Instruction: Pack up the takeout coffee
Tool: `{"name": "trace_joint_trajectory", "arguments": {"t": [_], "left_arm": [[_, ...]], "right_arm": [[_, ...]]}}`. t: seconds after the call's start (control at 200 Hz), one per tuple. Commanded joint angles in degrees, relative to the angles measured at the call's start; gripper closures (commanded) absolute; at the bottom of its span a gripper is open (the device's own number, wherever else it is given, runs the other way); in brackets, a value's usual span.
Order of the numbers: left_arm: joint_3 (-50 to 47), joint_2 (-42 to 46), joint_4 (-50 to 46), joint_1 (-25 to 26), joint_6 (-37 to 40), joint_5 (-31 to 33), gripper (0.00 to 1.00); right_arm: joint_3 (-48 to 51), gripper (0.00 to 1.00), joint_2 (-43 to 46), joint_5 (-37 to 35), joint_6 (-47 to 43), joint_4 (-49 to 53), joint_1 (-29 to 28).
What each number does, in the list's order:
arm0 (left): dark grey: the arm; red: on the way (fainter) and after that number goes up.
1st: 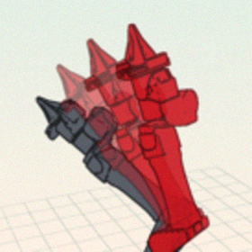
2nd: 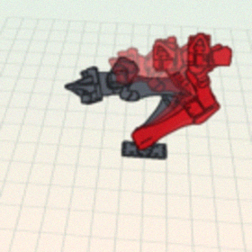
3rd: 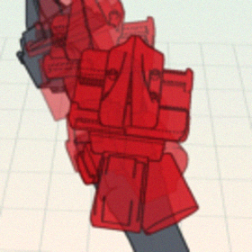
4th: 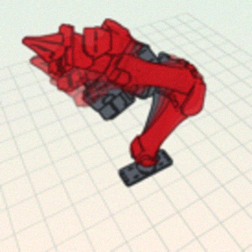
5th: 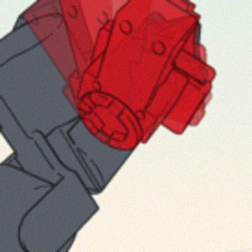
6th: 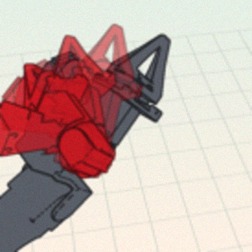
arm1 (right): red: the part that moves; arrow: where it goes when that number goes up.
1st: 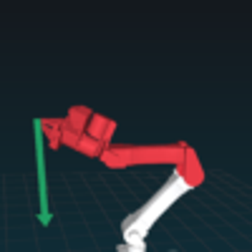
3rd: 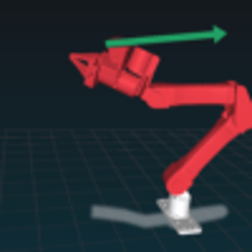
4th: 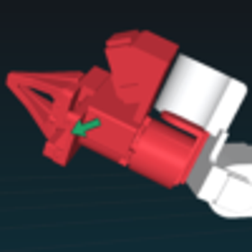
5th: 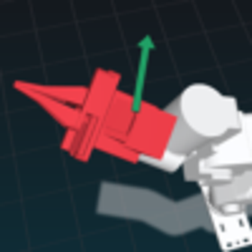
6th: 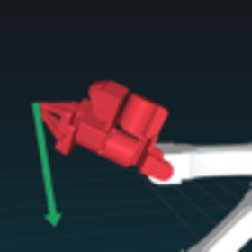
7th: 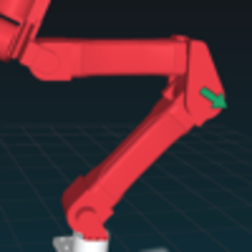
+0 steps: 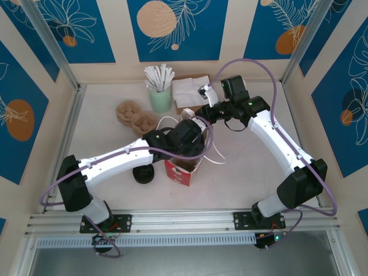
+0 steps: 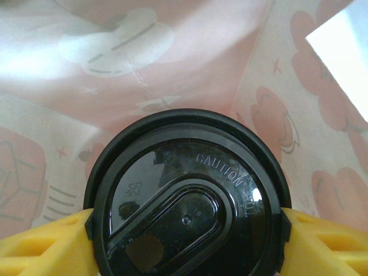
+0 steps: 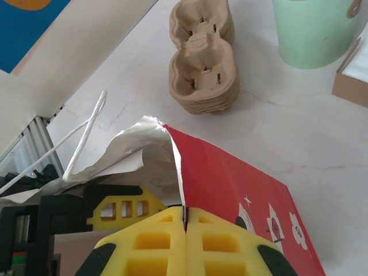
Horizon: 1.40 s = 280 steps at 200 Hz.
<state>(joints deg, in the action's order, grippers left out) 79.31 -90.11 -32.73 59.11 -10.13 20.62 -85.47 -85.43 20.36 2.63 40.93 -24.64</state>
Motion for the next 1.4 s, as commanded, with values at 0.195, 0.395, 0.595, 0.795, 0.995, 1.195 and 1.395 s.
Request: {"name": "trace_joint_trajectory", "arguments": {"t": [0.195,0.395,0.595,0.795,0.995,1.195,1.395], "left_arm": [[-8.87,8.58,8.01,-1.99,-0.39,-4.69,0.27],[-10.88,10.7,9.88,-2.16,1.65,-8.02,0.26],[-10.19,10.44,8.14,-2.07,2.5,-9.84,0.28],[-5.55,8.32,2.4,-2.08,4.54,-9.61,0.28],[-3.13,8.35,-2.11,-2.02,4.44,-10.94,0.27],[-2.58,10.68,-6.12,-2.06,3.26,-10.59,0.27],[-3.5,13.46,-8.38,-1.98,1.75,-8.71,0.27]], "right_arm": [[0.07,0.98,2.67,2.25,3.94,0.11,1.41],[3.89,0.98,5.59,1.43,5.08,-0.65,1.35],[7.88,0.99,9.54,1.82,6.17,-2.22,0.96],[10.13,0.99,11.25,3.99,8.51,-5.11,1.09],[10.67,0.99,10.02,8.91,7.54,-4.78,1.68],[10.93,0.99,7.18,14.23,5.81,-6.52,1.81],[9.16,0.99,4.11,19.52,5.05,-7.85,1.15]]}}
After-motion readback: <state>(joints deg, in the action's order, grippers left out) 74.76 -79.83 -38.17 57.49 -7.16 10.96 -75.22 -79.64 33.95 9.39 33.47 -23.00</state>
